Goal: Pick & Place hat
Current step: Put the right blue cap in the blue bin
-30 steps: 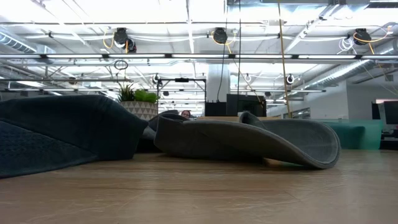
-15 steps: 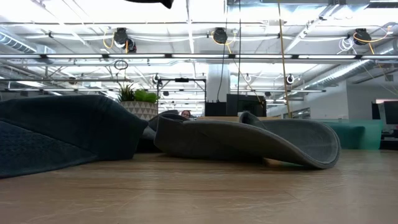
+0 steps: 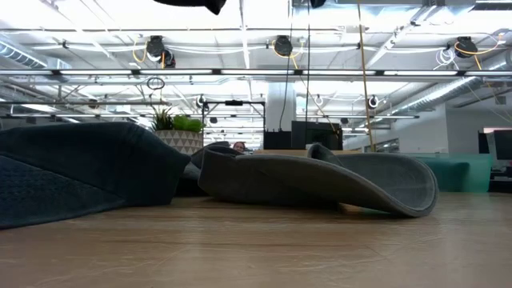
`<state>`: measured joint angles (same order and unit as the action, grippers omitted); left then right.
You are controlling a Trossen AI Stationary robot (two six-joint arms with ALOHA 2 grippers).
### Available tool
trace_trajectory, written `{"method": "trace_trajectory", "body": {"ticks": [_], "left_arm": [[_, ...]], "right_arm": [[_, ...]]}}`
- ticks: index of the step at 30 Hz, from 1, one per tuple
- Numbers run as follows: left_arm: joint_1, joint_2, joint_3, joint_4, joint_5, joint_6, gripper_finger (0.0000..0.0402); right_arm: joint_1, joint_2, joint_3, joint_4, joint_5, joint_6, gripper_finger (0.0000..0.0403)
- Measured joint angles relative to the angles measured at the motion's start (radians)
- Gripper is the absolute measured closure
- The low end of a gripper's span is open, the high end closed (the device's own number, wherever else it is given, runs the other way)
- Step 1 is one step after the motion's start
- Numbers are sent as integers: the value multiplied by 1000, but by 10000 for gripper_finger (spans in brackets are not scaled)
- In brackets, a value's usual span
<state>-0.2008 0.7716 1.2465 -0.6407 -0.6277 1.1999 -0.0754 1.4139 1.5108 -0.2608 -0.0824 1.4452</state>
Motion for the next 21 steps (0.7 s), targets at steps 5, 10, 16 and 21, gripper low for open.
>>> {"method": "trace_trajectory", "body": {"ticks": [5, 10, 16, 21], "left_arm": [[-78, 36, 0, -1, -4, 1, 394], [-129, 84, 0, 12, -84, 18, 394], [-166, 129, 0, 96, -128, 38, 394], [-182, 143, 1, 158, -134, 59, 394]], "right_arm": [[-6, 0, 0, 2, -27, 12, 114], [-18, 0, 0, 7, -71, 12, 114], [-18, 0, 0, 9, -128, -5, 115], [-17, 0, 0, 9, -131, -37, 115]]}}
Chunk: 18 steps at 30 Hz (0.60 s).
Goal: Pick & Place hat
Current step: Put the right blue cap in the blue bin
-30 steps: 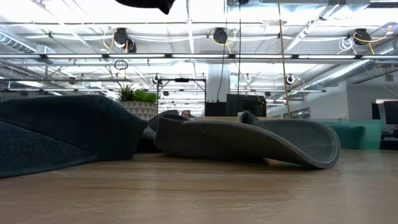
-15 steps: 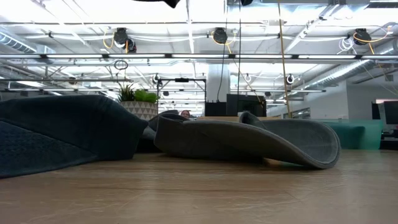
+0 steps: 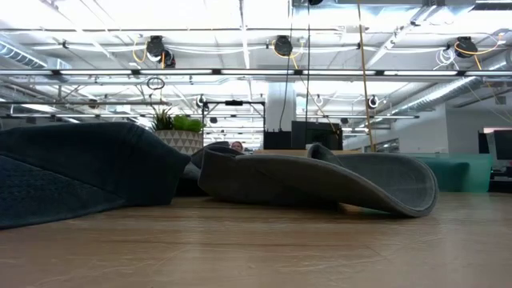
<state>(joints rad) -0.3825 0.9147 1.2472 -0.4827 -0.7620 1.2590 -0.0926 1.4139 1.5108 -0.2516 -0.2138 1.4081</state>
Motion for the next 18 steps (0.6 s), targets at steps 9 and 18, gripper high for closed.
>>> {"method": "trace_trajectory", "body": {"ticks": [9, 18], "left_arm": [[-21, 8, 0, 16, -35, -6, 394], [-45, 40, 0, 35, -43, -11, 394]], "right_arm": [[0, 0, 0, -5, 6, -40, 116], [0, 0, 0, 45, 30, -56, 124]]}}
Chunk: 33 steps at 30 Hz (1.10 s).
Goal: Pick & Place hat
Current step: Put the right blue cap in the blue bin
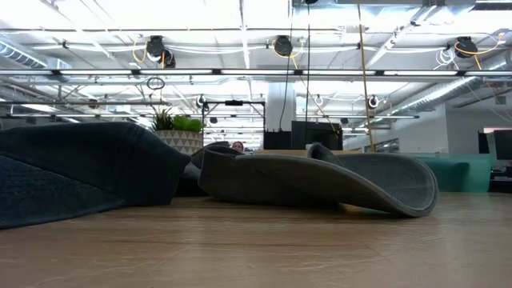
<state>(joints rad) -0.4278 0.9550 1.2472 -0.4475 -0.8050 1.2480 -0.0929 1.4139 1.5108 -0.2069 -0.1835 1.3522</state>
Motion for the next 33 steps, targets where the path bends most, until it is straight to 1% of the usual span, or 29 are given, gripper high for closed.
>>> {"method": "trace_trajectory", "body": {"ticks": [2, 5, 11, 14, 19, 20, 24, 27, 33], "left_arm": [[0, 11, 0, -1, -3, 0, 394], [0, 15, 0, 4, -18, -9, 394], [0, 13, 0, 26, -78, -13, 394], [1, 11, 0, 27, -106, -13, 394], [1, 11, 0, 18, -100, -14, 394], [1, 11, 0, 10, -91, -17, 394], [0, 12, 0, -37, -52, -49, 394], [0, 12, 0, -45, -33, -122, 391], [1, 12, 0, -27, -34, -289, 330]], "right_arm": [[0, 0, 0, 26, 0, -3, 135], [0, 0, 0, 35, 0, -2, 168], [9, 0, 0, 53, -8, -3, 256], [10, 0, 0, 83, -33, -3, 301], [16, 0, 0, 147, -55, -44, 381], [19, 0, 0, 163, -54, -56, 391], [31, 0, 0, 240, -54, -81, 399], [29, 0, 0, 285, -54, -81, 401], [24, -7, 0, 432, -57, -91, 402]]}}
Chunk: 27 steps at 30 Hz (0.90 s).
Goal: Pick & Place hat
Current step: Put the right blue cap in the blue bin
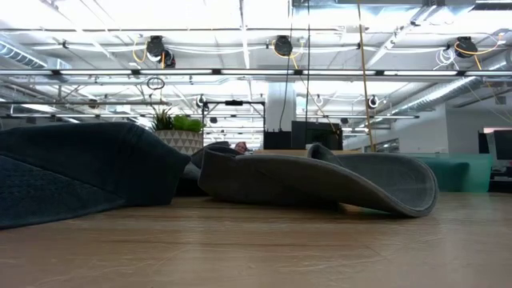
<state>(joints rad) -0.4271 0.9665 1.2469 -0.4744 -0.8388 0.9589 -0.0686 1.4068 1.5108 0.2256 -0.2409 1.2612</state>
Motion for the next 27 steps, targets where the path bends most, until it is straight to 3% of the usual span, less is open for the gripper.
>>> {"method": "trace_trajectory", "body": {"ticks": [6, 14, 22, 27], "left_arm": [[0, 0, 0, 6, 49, -222, 279], [0, 0, 0, 0, 51, -473, 206], [0, -12, 0, 71, -97, -646, 141], [11, -35, 0, 126, -116, -743, 113]], "right_arm": [[-23, -8, 0, 131, 5, -12, 402], [-57, -82, 1, 139, 0, -44, 402], [-113, -192, 0, 39, 0, -196, 403], [-159, -249, 0, -143, 1, -329, 403]]}}
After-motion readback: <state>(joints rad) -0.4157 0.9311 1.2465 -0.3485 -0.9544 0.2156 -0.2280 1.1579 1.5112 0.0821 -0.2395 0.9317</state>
